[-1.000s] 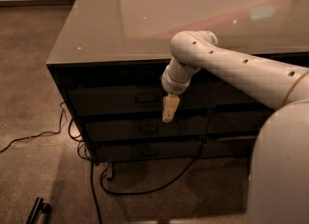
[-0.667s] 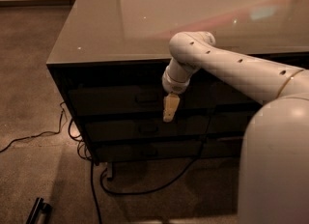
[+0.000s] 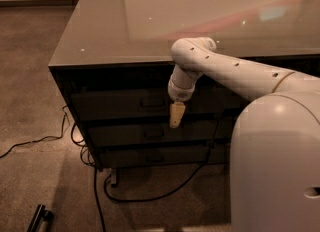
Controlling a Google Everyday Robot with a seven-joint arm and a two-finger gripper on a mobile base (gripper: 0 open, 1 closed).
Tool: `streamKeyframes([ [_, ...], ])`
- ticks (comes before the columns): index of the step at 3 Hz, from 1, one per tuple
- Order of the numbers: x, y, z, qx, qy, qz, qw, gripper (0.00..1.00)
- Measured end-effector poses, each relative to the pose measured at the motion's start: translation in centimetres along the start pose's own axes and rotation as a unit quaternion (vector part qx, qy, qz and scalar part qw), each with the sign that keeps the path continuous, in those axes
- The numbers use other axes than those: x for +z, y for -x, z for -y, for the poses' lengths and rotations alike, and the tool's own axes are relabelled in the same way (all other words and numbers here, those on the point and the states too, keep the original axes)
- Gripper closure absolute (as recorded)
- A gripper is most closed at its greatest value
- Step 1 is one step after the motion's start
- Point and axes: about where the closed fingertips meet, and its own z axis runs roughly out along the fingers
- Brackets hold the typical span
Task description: Open top drawer
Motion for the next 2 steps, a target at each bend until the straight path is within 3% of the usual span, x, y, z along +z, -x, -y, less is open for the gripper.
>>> streamKeyframes([
  [2,-0.92,0.22,0.12,0.000,0.000,0.000,1.0000,0.65],
])
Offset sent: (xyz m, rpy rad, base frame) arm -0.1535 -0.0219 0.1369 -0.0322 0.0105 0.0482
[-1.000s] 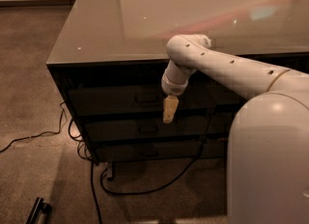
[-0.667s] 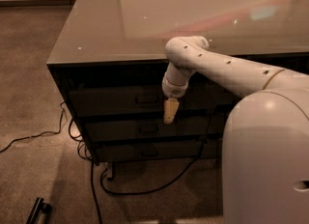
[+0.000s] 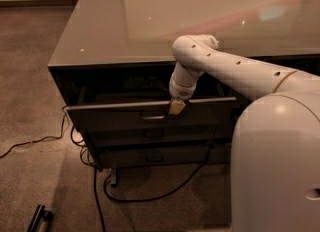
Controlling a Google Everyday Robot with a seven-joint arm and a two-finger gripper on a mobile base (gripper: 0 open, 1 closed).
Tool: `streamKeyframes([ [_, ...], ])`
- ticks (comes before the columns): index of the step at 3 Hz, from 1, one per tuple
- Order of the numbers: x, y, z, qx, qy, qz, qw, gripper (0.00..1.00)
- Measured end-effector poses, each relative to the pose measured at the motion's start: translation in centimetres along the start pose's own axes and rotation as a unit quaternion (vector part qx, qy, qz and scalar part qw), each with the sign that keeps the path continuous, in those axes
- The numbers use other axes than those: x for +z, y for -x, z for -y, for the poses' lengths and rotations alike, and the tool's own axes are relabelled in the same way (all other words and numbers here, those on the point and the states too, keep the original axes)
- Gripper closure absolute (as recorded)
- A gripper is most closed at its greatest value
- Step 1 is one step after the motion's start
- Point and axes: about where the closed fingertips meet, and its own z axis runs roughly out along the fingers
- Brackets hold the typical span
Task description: Open top drawer
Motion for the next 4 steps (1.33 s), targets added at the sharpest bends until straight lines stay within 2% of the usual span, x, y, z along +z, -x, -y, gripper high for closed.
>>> streamKeyframes([
  [1,0.0,0.0,0.0,0.000,0.000,0.000,1.0000,0.62],
  [3,0.1,0.8,-0.3,-0.012,-0.006,0.008,0.9999,0.16],
  [4,-1.1,0.9,-2.6,-0.020,-0.025,0.021,0.9993,0.00],
])
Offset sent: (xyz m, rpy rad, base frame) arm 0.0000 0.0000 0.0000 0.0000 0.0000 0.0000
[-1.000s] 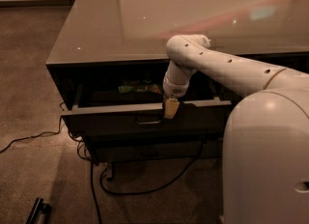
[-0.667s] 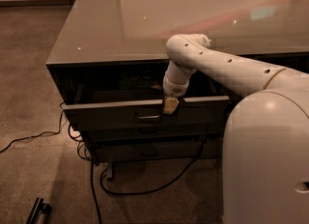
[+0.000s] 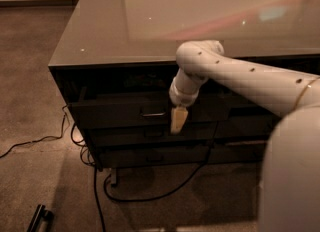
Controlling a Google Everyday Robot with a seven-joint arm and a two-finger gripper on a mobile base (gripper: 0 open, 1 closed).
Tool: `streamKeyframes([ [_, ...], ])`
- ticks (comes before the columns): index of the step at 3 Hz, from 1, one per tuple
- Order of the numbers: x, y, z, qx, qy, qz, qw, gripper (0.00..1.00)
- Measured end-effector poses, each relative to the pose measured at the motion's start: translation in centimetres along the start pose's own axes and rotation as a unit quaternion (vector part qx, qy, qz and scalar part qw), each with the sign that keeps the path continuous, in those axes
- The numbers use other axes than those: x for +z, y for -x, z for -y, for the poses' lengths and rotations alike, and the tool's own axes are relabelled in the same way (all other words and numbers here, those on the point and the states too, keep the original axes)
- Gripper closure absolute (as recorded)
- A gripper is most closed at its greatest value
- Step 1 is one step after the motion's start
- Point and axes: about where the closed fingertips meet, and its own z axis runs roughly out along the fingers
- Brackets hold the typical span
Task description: Open top drawer
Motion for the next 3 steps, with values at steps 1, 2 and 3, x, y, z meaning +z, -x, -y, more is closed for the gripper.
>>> streamKeyframes([
  [1,-1.1,-1.2,-5.8,0.006,-0.002,0.003,1.0000,0.00],
  [2,-0.9,-2.4,-12.1,0.006,0.017,-0.010,0.9998,0.18],
  [3,-0.1,-3.5,-16.2,0.014,0.042,-0.025,0.9987,0.16],
])
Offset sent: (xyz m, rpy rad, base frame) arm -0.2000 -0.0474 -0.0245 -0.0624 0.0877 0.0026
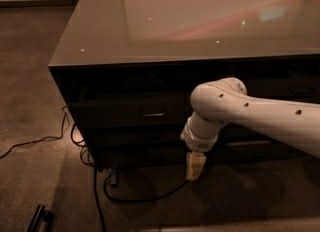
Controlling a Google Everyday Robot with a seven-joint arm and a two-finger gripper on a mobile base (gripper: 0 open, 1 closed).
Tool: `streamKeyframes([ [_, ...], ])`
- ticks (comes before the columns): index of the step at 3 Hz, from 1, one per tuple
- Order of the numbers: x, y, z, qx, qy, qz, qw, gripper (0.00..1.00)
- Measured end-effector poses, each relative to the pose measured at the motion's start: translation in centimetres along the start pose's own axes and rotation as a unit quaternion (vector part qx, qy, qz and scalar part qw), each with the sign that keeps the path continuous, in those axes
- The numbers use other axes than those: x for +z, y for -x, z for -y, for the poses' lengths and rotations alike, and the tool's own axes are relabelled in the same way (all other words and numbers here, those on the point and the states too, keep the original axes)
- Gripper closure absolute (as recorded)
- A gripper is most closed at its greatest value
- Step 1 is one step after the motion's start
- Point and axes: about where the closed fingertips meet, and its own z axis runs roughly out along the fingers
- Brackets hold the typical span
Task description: Open top drawer
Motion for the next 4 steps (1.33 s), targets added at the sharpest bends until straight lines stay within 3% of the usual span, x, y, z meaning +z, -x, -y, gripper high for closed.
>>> streamKeyframes([
  [1,0.4,-0.3,-0.8,0.000,0.007,-0.004,1.0000,0.00],
  [2,0.0,-0.1,0.4,-0.004,-0.006,0.006,1.0000,0.00],
  [4,-1.5,0.6,6.2,-0.016,-0.053,0.028,0.9981,0.00],
])
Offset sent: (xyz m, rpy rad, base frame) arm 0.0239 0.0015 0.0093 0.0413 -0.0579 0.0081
